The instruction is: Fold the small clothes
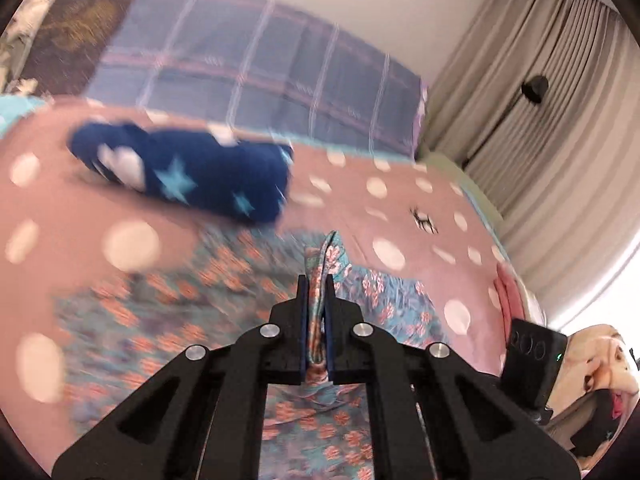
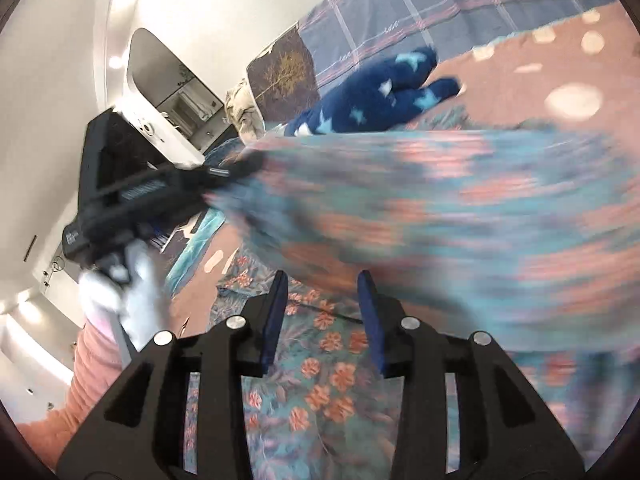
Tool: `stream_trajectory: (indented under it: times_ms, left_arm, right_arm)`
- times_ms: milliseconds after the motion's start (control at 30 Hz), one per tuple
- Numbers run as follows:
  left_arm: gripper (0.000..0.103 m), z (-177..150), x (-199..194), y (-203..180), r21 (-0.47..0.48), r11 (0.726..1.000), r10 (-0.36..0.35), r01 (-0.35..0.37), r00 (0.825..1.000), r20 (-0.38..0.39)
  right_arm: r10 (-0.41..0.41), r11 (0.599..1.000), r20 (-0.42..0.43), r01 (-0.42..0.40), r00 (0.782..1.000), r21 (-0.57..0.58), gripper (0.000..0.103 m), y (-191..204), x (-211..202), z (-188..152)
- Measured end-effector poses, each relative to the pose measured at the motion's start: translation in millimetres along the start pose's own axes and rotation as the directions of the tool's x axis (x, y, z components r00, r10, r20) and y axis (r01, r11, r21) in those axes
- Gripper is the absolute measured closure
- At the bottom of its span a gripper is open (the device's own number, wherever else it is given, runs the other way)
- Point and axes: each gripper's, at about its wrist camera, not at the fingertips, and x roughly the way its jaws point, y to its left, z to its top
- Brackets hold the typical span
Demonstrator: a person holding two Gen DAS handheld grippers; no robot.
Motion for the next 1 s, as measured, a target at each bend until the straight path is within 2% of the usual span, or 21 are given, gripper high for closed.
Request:
stream_trajectory:
  times_ms: [100,167,233,267,367,433,533,667,733,800,833,867,900,933,967,1000]
  left_arm:
    - [0.097,5,-21,33,-0.01,0.994,0.108,-0.108,0.994,-0.01]
    - [0.097,-1,-21,60,-0.063,0.986,0.154,-0.156,0.987,-0.036]
    - [0.097,-10,-20,86,-0.11,0.973,0.194,-0.201,0.979,-0.066]
    - [0.097,-17,-17,100,-0.136,0.964,0.218,-0.228,0.972,-0.083]
    - [0.097,-31,-14,129,-0.221,0.947,0.212,-0.232,0.971,-0.109]
    - [0.097,-37,-11,132,-0.234,0.944,0.21,-0.231,0.971,-0.114]
    - [0.097,-40,-7,120,-0.19,0.955,0.207,-0.226,0.971,-0.116]
    - [0.096,-47,-9,104,-0.136,0.972,0.178,-0.191,0.978,-0.105]
    - [0.096,-53,-9,95,-0.115,0.982,0.141,-0.151,0.985,-0.095]
    - [0.091,-61,-2,91,-0.092,0.985,0.136,-0.145,0.986,-0.099]
    - [0.083,-65,4,92,-0.086,0.984,0.148,-0.158,0.982,-0.115]
    - [0.081,-74,16,94,-0.067,0.976,0.193,-0.206,0.968,-0.16]
    - [0.081,-85,31,98,-0.033,0.959,0.267,-0.28,0.94,-0.21]
    - [0.082,-98,45,101,0.017,0.943,0.327,-0.333,0.917,-0.229]
    - [0.081,-104,43,98,0.059,0.941,0.34,-0.334,0.928,-0.151]
    - [0.081,-110,43,93,0.093,0.933,0.356,-0.347,0.927,-0.116]
  right_arm:
    - [-0.099,0.992,-0.019,0.097,0.995,-0.077,0.063,-2,-21,-4]
    - [-0.155,0.985,-0.043,0.151,0.987,-0.081,0.054,-13,-28,-16]
    - [-0.222,0.974,-0.081,0.218,0.972,-0.054,0.054,-30,-29,-31]
    - [-0.252,0.967,-0.09,0.249,0.963,-0.049,0.057,-36,-29,-39]
    - [-0.276,0.961,-0.061,0.273,0.959,-0.048,0.059,-42,-33,-46]
    - [-0.29,0.957,-0.056,0.288,0.955,-0.047,0.057,-38,-34,-46]
    - [-0.3,0.948,-0.062,0.291,0.952,-0.13,0.057,-18,-28,-47]
    - [-0.259,0.95,-0.095,0.236,0.961,-0.206,0.057,7,-17,-56]
    - [-0.21,0.962,-0.134,0.18,0.969,-0.207,0.057,13,-9,-62]
    - [-0.18,0.969,-0.193,0.14,0.965,-0.205,0.06,18,5,-69]
    - [-0.199,0.965,-0.201,0.156,0.959,-0.213,0.061,20,10,-72]
    - [-0.234,0.957,-0.195,0.19,0.953,-0.219,0.068,19,16,-72]
    - [-0.254,0.955,-0.183,0.216,0.95,-0.206,0.075,17,19,-69]
    - [-0.273,0.954,-0.167,0.243,0.947,-0.178,0.078,13,20,-66]
    - [-0.317,0.944,-0.142,0.298,0.938,-0.14,0.083,8,20,-60]
    - [-0.374,0.924,-0.114,0.361,0.92,-0.124,0.087,5,18,-57]
